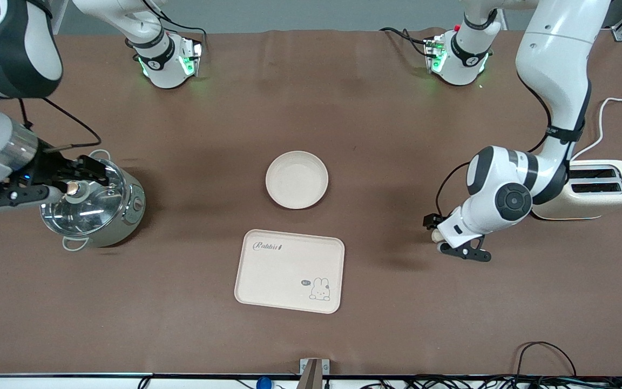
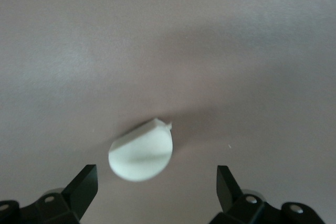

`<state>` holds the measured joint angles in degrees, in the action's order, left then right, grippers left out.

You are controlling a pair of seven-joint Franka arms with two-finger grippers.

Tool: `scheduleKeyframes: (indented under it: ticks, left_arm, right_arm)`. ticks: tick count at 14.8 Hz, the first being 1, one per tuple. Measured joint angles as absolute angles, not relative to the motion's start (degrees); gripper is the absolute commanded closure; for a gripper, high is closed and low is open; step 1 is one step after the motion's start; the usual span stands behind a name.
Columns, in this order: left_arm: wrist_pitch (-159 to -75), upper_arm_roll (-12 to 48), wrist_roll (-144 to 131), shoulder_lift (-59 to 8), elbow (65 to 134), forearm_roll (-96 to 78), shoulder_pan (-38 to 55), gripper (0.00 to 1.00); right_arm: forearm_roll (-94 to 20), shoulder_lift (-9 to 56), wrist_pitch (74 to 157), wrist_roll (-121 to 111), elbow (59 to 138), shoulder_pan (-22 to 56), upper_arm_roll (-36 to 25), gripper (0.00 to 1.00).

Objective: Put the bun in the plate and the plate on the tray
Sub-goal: 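Grasp the white bun with the left gripper while the right gripper rises, then carry the bun with the left gripper and release it onto the plate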

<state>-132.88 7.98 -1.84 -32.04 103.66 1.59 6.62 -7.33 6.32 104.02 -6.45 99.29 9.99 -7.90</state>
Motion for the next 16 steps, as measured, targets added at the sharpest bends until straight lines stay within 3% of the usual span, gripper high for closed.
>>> scheduleKeyframes:
  ticks: [2, 3, 6, 9, 16]
  left_arm:
    - [-136.53, 7.96, -1.28, -32.09, 106.29, 1.62, 6.29, 0.06]
    - [-137.72, 7.97, -1.14, -32.08, 107.25, 1.62, 6.20, 0.15]
    - [-140.03, 7.95, -0.87, -32.09, 109.34, 1.64, 5.94, 0.62]
    - [-140.33, 7.91, 0.22, -32.08, 109.67, 1.66, 5.35, 0.99]
    - [-140.42, 8.17, 0.30, -31.81, 109.34, 1.68, 5.51, 1.00]
  right_arm:
    - [-11.04, 8.14, 105.53, -6.44, 100.09, 10.31, -7.89, 0.00]
    - [-13.64, 9.20, 106.19, -6.43, 100.44, 10.53, -7.88, 0.00]
    - [-18.39, 11.68, 109.84, -6.12, 102.40, 11.88, -7.84, 0.00]
    - [-19.72, 12.11, 114.74, -3.90, 104.93, 14.54, -7.79, 0.00]
    - [-27.28, 12.14, 122.40, -1.47, 114.75, 19.48, -7.76, 0.00]
